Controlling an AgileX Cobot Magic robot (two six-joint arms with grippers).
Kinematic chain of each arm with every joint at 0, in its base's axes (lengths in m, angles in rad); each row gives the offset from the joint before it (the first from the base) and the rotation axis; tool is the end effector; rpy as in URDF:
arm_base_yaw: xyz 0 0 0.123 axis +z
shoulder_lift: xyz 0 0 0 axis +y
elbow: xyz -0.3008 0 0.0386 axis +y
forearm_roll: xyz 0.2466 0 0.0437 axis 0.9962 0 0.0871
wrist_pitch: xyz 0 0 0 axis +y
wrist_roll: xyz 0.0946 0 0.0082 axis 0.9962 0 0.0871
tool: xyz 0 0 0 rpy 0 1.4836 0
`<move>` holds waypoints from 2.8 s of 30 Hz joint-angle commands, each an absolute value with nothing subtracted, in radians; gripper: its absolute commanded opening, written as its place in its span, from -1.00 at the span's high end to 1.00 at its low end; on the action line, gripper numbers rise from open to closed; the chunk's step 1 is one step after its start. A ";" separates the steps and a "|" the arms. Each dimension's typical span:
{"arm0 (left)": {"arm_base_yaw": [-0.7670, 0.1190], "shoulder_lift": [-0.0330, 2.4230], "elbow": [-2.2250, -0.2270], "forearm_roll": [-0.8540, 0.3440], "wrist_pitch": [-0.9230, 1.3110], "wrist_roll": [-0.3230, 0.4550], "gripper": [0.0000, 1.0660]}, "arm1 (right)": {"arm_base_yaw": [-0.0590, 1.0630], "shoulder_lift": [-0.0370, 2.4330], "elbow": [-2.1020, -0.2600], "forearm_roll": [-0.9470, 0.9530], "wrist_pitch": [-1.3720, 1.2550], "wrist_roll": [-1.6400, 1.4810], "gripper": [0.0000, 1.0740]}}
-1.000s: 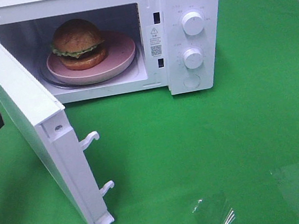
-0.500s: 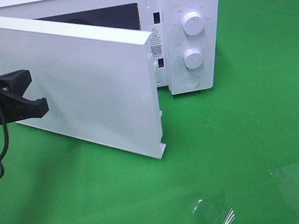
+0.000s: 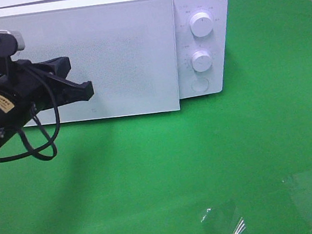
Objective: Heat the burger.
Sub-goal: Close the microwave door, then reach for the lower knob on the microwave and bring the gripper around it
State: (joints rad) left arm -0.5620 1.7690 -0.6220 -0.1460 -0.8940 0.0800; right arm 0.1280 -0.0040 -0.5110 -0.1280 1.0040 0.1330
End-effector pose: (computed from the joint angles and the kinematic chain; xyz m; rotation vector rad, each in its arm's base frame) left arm 0.2861 -0.1674 0.1874 0.3946 1.7065 -0.3215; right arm -0.0194 -0.0128 0.2832 0.0076 1.9665 0.0195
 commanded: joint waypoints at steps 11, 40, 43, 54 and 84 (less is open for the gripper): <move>-0.595 1.870 -0.836 -0.188 -0.801 0.077 1.00 | 0.121 -0.030 -0.509 -0.129 1.003 0.125 -0.42; -0.644 1.938 -1.072 -0.189 -0.564 0.087 1.00 | 0.121 -0.030 -0.509 -0.129 1.003 0.125 -0.42; -0.670 1.891 -1.028 -0.190 -0.501 0.087 1.00 | 0.121 -0.030 -0.509 -0.129 1.003 0.125 -0.42; -0.689 1.725 -0.813 -0.175 -0.308 0.083 -0.89 | 0.121 -0.030 -0.509 -0.129 1.003 0.125 -0.42; -0.142 1.099 -0.826 -0.100 0.963 0.000 -0.83 | 0.121 -0.030 -0.509 -0.129 1.003 0.125 -0.42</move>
State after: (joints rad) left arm -0.1500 1.1140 -0.8210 -0.1050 0.9330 0.0000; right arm 0.1280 -0.0040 -0.5110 -0.1280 1.0040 0.1330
